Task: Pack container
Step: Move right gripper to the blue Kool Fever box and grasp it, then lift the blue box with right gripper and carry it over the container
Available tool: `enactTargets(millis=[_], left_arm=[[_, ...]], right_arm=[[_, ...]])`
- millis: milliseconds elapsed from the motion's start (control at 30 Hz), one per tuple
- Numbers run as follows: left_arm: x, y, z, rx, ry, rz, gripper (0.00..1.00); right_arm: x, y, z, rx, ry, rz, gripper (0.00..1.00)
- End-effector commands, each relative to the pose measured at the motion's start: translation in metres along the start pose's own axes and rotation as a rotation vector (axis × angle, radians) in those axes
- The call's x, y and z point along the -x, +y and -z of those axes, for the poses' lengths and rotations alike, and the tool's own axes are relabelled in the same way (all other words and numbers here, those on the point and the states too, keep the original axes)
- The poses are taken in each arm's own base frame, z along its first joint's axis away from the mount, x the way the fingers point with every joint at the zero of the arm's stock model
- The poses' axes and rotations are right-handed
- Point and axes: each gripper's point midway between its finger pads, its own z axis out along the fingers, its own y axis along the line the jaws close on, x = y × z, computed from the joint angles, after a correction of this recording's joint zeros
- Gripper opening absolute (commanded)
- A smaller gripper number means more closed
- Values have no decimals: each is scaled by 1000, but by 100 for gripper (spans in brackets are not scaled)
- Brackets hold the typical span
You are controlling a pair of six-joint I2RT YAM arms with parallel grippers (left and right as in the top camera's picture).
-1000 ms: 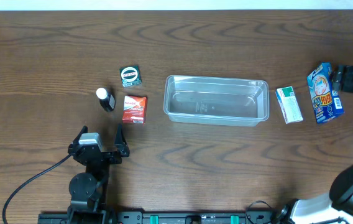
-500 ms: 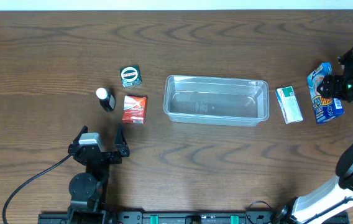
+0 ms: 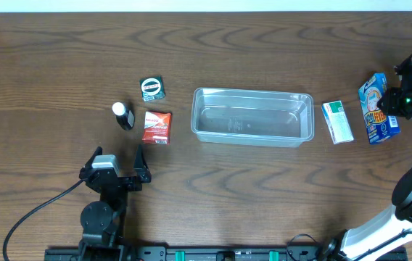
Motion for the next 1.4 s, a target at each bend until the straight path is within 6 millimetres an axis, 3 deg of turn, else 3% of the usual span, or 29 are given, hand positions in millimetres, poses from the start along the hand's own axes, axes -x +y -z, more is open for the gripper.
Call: enactTargets(millis=[0, 400, 533, 600, 700, 900, 1033, 1167, 1367], left_arm=[[-17, 4, -1, 16, 47, 1, 98], [-17, 4, -1, 16, 47, 1, 98], [-17, 4, -1, 16, 47, 0, 98], [-17, 4, -1, 16, 47, 1, 98], [-17, 4, -1, 16, 47, 1, 98], [-17, 4, -1, 16, 47, 1, 98], [-17, 4, -1, 16, 47, 1, 98], [-17, 4, -1, 16, 47, 1, 98], [-17, 4, -1, 16, 47, 1, 98]], right_arm=[[6, -1, 3, -10, -12, 8, 24], [9, -2, 7, -17, -23, -4, 8], [17, -1, 22, -28, -56, -3, 6], [24, 3, 34, -34, -78, 8, 12], [39, 13, 55, -34, -113, 36, 13], [75, 53, 98, -36, -212, 169, 5], [94, 98, 126, -15, -276, 297, 1], [96, 149, 144, -1, -298, 483, 1], [83, 229, 159, 4, -314, 790, 1]])
